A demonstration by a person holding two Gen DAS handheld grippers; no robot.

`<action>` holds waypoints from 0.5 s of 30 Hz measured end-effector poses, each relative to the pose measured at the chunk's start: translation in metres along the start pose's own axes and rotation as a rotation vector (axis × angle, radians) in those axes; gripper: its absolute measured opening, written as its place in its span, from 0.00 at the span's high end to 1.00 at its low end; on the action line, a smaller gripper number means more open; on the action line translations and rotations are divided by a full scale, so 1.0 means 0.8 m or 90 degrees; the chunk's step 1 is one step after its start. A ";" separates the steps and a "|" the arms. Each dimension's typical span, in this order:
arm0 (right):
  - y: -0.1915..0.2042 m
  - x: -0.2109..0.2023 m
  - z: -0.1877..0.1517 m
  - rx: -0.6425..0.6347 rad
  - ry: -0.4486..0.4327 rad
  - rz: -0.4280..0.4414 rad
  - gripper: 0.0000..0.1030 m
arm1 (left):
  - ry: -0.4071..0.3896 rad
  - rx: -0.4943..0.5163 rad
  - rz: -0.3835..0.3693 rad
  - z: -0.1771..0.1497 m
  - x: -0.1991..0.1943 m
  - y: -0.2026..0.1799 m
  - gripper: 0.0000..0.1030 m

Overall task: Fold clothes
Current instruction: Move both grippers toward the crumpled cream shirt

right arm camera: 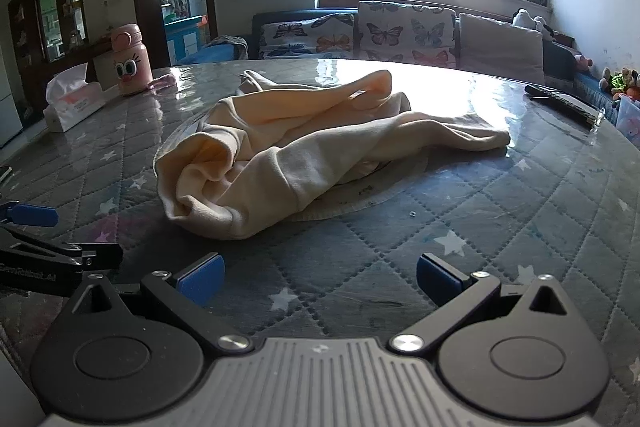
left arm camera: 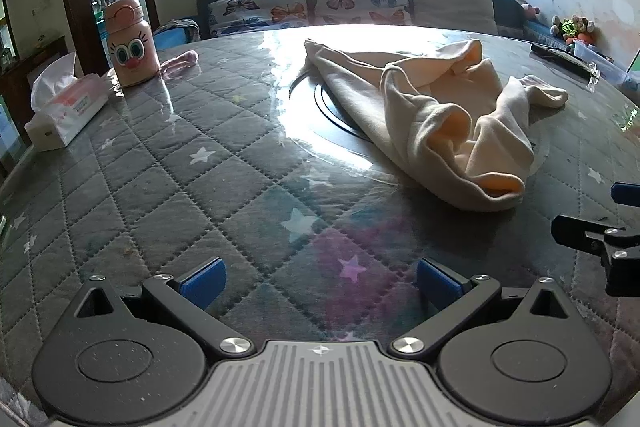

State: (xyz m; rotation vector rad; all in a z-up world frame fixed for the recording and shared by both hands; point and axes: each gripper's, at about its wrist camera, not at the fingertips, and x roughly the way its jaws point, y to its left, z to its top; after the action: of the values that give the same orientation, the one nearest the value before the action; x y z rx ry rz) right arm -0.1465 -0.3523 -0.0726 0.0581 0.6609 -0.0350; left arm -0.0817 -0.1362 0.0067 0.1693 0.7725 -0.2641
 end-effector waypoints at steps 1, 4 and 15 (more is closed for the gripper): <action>0.000 0.000 0.000 0.000 0.000 0.001 0.00 | 0.000 0.001 0.000 0.000 0.000 -0.001 0.00; 0.000 0.002 0.001 0.000 0.002 0.004 0.00 | 0.000 0.005 0.000 0.002 0.001 -0.004 0.00; -0.002 0.009 0.004 0.002 0.012 0.008 0.00 | 0.002 0.013 -0.005 0.007 0.006 -0.011 0.00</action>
State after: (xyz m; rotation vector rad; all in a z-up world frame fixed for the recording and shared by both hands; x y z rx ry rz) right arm -0.1390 -0.3538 -0.0747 0.0659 0.6794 -0.0230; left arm -0.0775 -0.1467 0.0066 0.1863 0.7747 -0.2792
